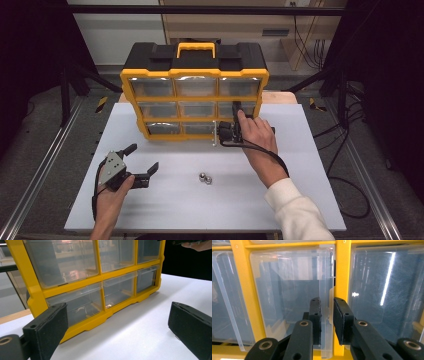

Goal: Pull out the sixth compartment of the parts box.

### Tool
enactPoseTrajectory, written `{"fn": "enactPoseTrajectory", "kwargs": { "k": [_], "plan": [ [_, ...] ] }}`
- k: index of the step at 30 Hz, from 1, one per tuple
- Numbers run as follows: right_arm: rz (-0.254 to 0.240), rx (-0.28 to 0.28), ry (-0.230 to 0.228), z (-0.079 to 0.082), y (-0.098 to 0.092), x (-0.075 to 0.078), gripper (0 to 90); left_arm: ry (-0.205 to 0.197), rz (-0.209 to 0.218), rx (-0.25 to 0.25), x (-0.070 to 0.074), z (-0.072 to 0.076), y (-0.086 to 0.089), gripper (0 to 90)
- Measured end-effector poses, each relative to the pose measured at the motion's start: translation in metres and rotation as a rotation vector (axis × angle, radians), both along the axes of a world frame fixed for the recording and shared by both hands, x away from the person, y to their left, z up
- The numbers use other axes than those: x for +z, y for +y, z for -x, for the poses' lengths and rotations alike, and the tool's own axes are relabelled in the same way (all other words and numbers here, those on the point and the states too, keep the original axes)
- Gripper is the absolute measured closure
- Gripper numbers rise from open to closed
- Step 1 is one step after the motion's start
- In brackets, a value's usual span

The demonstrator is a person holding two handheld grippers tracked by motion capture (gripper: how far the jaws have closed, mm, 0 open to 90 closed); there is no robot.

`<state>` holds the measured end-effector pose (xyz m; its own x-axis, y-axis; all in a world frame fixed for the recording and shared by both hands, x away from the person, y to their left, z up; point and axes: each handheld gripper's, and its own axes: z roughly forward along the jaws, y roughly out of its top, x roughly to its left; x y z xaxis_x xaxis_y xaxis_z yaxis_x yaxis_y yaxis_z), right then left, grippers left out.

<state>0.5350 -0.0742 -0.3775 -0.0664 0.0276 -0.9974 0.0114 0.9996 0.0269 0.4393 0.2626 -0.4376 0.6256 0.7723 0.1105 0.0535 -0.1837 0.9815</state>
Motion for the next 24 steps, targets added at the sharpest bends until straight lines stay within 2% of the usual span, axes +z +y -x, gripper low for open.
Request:
{"fn": "enactPoseTrajectory", "kwargs": {
  "k": [4, 19, 21, 24],
  "plan": [
    [0.011, 0.002, -0.018, -0.0005, 0.0009, -0.0012, 77.7, 0.003, 0.005, 0.002, -0.0003, 0.0000, -0.0001, 2.7],
    [0.025, 0.005, -0.012, 0.0011, 0.0006, -0.0001, 78.5, 0.005, 0.004, 0.001, -0.0004, 0.0001, 0.0003, 2.7],
    [0.014, -0.011, -0.004, 0.0028, 0.0005, -0.0008, 78.5, 0.005, -0.002, 0.001, -0.0003, 0.0001, 0.0010, 2.7],
    [0.019, 0.007, -0.014, 0.0027, -0.0001, -0.0003, 78.5, 0.006, -0.001, 0.001, -0.0003, 0.0001, 0.0012, 2.7]
  ]
}}
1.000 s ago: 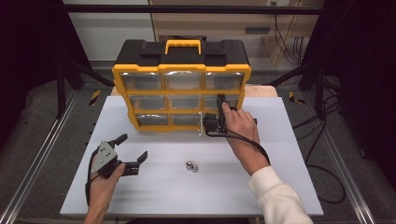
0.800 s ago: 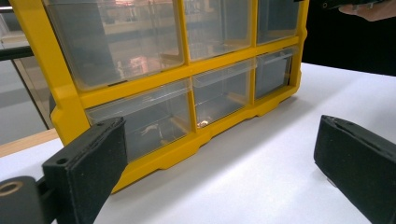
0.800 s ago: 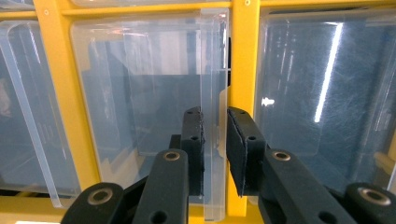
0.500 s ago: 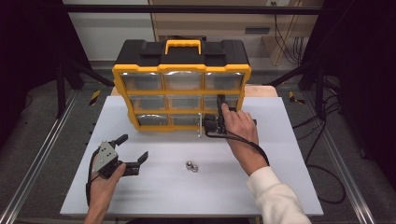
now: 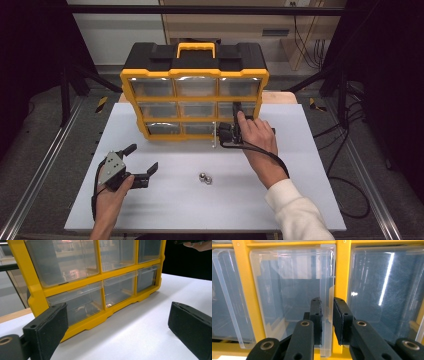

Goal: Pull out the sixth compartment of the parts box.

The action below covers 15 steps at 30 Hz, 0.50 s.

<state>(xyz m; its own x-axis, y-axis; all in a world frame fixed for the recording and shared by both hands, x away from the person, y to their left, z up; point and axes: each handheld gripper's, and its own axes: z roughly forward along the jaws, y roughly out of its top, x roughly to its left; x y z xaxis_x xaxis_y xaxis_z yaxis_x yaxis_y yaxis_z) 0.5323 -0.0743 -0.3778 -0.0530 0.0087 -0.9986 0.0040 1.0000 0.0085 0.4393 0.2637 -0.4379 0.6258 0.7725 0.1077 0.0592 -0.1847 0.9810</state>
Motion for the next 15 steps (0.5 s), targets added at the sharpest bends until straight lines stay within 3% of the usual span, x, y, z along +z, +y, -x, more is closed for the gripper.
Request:
{"fn": "enactPoseTrajectory", "kwargs": {
  "k": [15],
  "plan": [
    [0.004, 0.008, -0.003, 0.018, -0.002, -0.001, 78.7, -0.001, -0.002, 0.003, 0.000, 0.001, 0.001, 2.8]
  ]
}}
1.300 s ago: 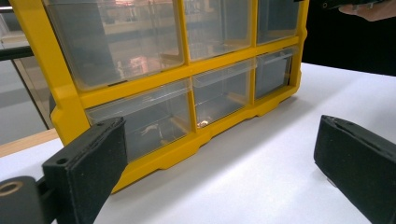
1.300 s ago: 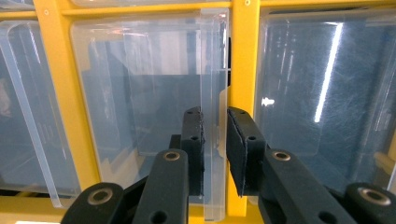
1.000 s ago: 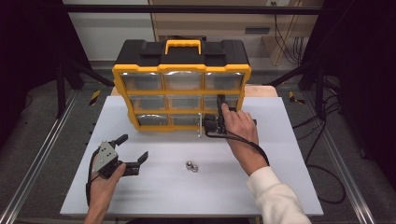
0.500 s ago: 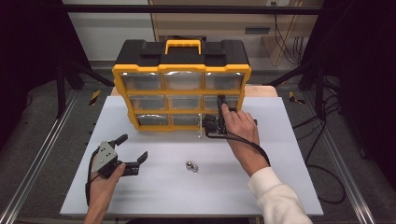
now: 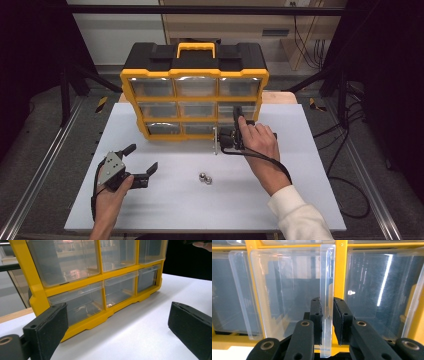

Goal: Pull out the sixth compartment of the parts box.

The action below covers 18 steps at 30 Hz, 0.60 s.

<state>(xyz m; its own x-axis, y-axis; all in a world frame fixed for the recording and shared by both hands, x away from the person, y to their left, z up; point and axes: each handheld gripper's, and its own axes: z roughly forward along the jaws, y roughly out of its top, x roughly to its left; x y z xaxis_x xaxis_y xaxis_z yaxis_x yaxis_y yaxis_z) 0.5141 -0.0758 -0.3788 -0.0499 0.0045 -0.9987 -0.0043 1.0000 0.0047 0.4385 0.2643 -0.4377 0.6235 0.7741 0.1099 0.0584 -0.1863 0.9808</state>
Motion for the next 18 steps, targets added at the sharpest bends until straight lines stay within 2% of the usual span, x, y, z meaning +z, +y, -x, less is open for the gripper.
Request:
{"fn": "enactPoseTrajectory", "kwargs": {
  "k": [18],
  "plan": [
    [0.010, 0.006, 0.008, 0.028, 0.001, 0.001, 78.7, -0.001, -0.001, 0.000, 0.000, 0.000, 0.000, 2.8]
  ]
}}
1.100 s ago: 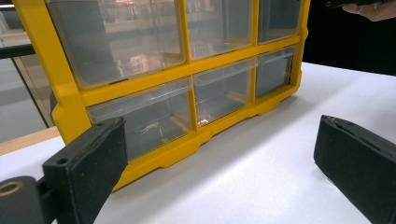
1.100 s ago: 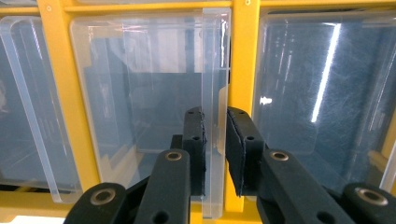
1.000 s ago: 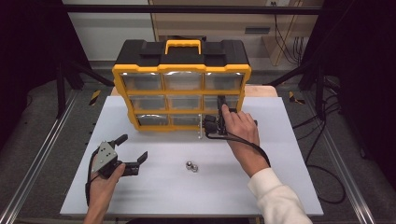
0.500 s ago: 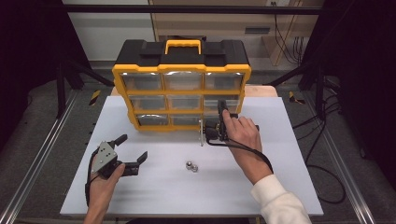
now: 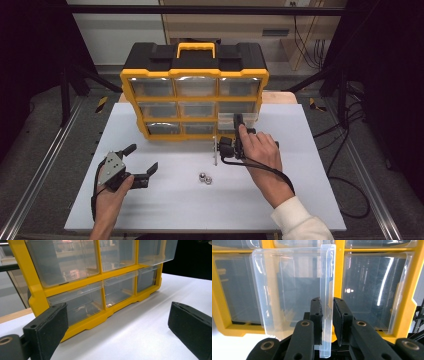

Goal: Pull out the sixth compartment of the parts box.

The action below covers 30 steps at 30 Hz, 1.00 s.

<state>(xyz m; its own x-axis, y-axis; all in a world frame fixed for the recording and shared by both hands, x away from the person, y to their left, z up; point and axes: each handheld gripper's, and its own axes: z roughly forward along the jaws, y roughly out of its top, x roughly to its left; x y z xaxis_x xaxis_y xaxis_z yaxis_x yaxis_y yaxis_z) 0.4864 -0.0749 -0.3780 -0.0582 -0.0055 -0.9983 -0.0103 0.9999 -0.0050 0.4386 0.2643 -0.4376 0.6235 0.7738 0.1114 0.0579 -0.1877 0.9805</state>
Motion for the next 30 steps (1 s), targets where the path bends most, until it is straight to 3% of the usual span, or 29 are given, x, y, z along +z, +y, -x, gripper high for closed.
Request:
{"fn": "enactPoseTrajectory", "kwargs": {
  "k": [30],
  "plan": [
    [0.000, 0.004, 0.011, 0.040, 0.001, -0.001, 78.4, 0.000, 0.000, 0.004, 0.000, 0.000, 0.002, 2.8]
  ]
}}
